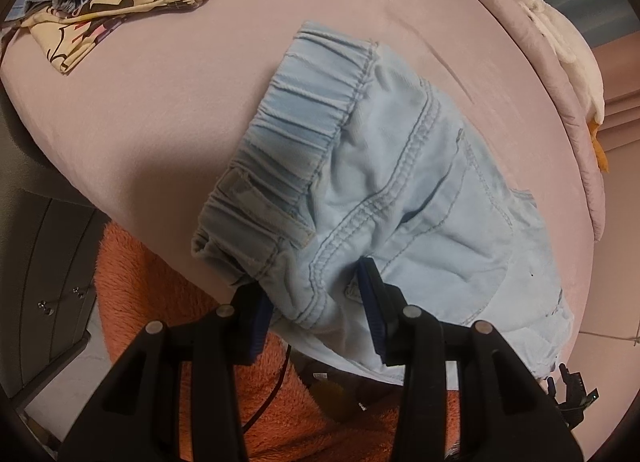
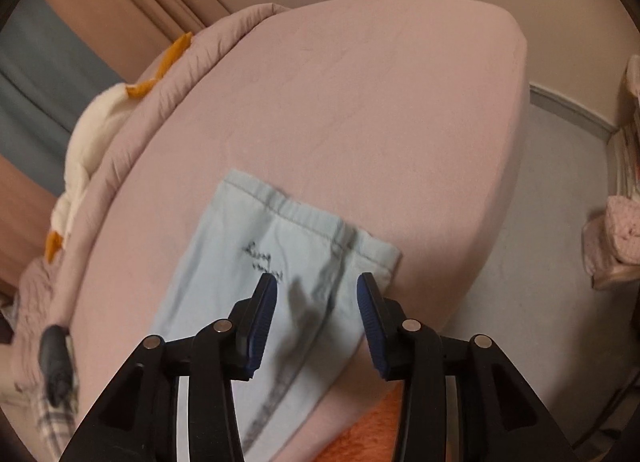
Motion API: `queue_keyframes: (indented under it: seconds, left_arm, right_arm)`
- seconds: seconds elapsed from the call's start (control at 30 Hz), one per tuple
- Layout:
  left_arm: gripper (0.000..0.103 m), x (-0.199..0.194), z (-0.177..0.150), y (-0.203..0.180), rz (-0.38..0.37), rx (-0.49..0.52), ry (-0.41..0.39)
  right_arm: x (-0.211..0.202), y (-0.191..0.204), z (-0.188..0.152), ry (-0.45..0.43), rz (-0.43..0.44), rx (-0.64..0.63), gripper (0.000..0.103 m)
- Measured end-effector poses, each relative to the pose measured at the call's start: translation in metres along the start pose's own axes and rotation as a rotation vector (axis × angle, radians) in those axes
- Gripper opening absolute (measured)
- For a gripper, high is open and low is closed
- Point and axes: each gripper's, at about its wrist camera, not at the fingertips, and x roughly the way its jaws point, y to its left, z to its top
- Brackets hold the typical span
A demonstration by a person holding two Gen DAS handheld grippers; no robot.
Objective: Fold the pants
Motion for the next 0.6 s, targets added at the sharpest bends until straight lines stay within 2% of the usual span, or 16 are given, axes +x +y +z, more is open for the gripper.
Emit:
queue_keyframes:
  seconds: [0.07,0.13,0.17,0.2,0.33,0.47,0.6]
  left_arm:
    - [0.040,0.000,0.000,-0.001,-0.003,-0.006,-0.002]
    - [0.036,-0.001,-0.002,0.000,-0.001,-0.012,-0.009]
    - [0.025,-0.003,-0.003,0.002,0.008,-0.018,-0.012]
    - [0.015,-0.005,-0.002,0.004,-0.009,-0.022,-0.012]
    - [0.012,-0.022,-0.004,0.011,-0.086,-0.055,-0.019]
    - [0.012,-0.033,-0.010,0.006,-0.063,0.001,-0.033]
    - [0.014,-0.009,-0.011,0.009,-0.012,0.009,0.021]
  right_arm:
    - [0.005,0.000,-0.001,0.009,0.022,-0.013,0.040]
    - [0.016,0.006,0.000,0.025,0.013,-0.019,0.014]
    - [0.016,0.007,0.000,0.035,-0.001,-0.019,0.005]
    - [0.014,0.011,-0.001,0.030,-0.015,-0.019,0.004]
    - [-0.015,0.016,-0.002,-0.044,0.000,-0.012,0.004]
    - [-0.018,0.016,-0.002,-0.057,-0.033,-0.043,0.004]
    - [0.016,0.010,-0.001,0.025,-0.080,-0.025,0.004]
